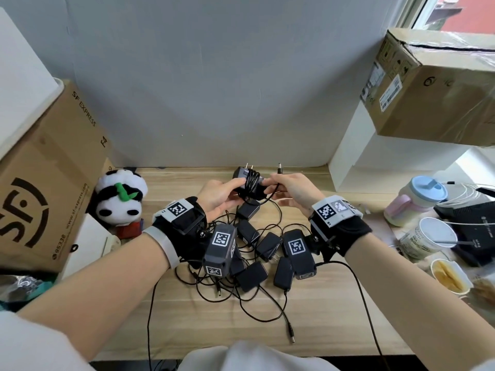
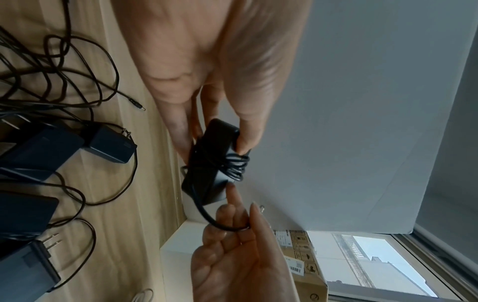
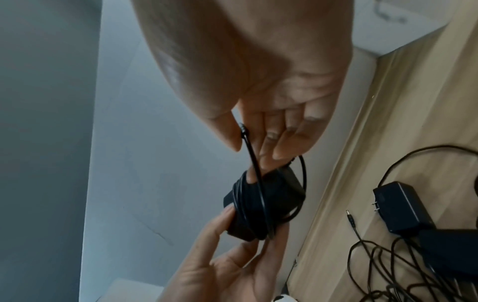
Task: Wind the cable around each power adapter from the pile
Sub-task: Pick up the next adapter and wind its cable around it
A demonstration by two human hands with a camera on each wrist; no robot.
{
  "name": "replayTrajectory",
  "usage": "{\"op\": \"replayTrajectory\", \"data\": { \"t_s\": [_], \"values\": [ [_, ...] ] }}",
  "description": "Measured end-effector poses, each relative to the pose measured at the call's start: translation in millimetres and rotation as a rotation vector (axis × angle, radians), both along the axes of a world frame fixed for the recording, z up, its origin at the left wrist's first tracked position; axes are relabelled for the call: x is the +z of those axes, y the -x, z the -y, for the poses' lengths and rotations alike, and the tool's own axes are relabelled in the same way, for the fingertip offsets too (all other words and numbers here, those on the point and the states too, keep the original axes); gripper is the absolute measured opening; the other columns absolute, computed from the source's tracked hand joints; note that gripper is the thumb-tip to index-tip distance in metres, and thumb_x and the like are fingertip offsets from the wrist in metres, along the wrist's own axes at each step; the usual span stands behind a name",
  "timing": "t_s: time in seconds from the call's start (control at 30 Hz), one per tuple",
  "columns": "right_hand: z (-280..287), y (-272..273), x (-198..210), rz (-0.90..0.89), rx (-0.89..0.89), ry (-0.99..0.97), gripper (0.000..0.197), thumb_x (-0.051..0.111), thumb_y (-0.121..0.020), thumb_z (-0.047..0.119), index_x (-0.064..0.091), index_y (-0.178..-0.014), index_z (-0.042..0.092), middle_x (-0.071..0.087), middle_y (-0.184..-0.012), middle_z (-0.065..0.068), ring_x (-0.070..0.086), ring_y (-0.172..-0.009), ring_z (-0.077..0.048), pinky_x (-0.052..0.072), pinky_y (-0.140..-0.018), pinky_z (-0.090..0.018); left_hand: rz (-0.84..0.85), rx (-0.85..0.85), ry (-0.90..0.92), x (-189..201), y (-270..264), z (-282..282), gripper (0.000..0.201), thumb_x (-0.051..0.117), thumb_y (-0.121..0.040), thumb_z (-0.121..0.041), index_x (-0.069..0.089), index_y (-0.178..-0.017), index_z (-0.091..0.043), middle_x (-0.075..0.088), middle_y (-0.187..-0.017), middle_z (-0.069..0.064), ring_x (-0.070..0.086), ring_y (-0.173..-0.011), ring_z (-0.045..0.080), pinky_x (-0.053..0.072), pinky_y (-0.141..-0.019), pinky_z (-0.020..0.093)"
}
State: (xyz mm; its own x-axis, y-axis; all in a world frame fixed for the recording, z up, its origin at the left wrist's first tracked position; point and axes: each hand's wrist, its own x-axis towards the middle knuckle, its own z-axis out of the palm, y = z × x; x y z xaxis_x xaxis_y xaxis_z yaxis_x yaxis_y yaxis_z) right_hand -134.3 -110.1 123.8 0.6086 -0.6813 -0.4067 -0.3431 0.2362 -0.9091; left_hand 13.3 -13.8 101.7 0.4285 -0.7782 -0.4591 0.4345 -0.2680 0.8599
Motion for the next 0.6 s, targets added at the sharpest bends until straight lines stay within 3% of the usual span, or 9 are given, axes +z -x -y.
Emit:
{"op": "replayTrajectory", "data": {
  "t_s": [0.17,0.37,0.5,0.6],
  "values": [
    [-7,-7,-5,0.038,-0.069,-0.121,0.03,0.044,-0.097,0.029,0.065,-0.084,0.012,0.065,-0.061,0.004,0.044,-0.056,-0.01,0.041,-0.055,-0.021,0.124,-0.097,-0.014,3,12,-3,0.023,0.056,-0.092,-0.005,0.056,-0.111,0.009,0.065,-0.094,0.012,0.065,-0.081,0.017,0.056,-0.07,0.019],
    [-18,-8,-12,0.121,-0.026,-0.344,0.035,0.038,-0.099,0.038,0.059,-0.082,0.016,0.048,-0.058,0.006,0.033,-0.049,-0.006,0.036,-0.044,-0.015,0.326,-0.147,-0.047,5,13,-6,0.02,0.063,-0.084,0.003,0.056,-0.103,-0.001,0.062,-0.092,0.008,0.062,-0.09,0.02,0.055,-0.073,0.019],
    [-21,-14,-8,0.07,0.019,-0.225,0.034,0.038,-0.099,0.037,0.056,-0.081,0.015,0.044,-0.054,0.006,0.034,-0.046,-0.007,0.037,-0.045,-0.016,0.517,-0.185,-0.094,0,10,-6,0.03,0.075,-0.075,-0.007,0.063,-0.1,0.004,0.067,-0.088,0.014,0.063,-0.078,0.021,0.055,-0.082,0.036],
    [-21,-16,-4,0.029,0.03,-0.126,0.034,0.038,-0.1,0.036,0.055,-0.08,0.014,0.041,-0.051,0.006,0.032,-0.047,-0.009,0.036,-0.048,-0.019,0.611,-0.163,-0.121,-2,10,-8,0.033,0.078,-0.073,-0.016,0.064,-0.098,-0.001,0.067,-0.085,0.01,0.062,-0.075,0.019,0.05,-0.072,0.03]
  ]
}}
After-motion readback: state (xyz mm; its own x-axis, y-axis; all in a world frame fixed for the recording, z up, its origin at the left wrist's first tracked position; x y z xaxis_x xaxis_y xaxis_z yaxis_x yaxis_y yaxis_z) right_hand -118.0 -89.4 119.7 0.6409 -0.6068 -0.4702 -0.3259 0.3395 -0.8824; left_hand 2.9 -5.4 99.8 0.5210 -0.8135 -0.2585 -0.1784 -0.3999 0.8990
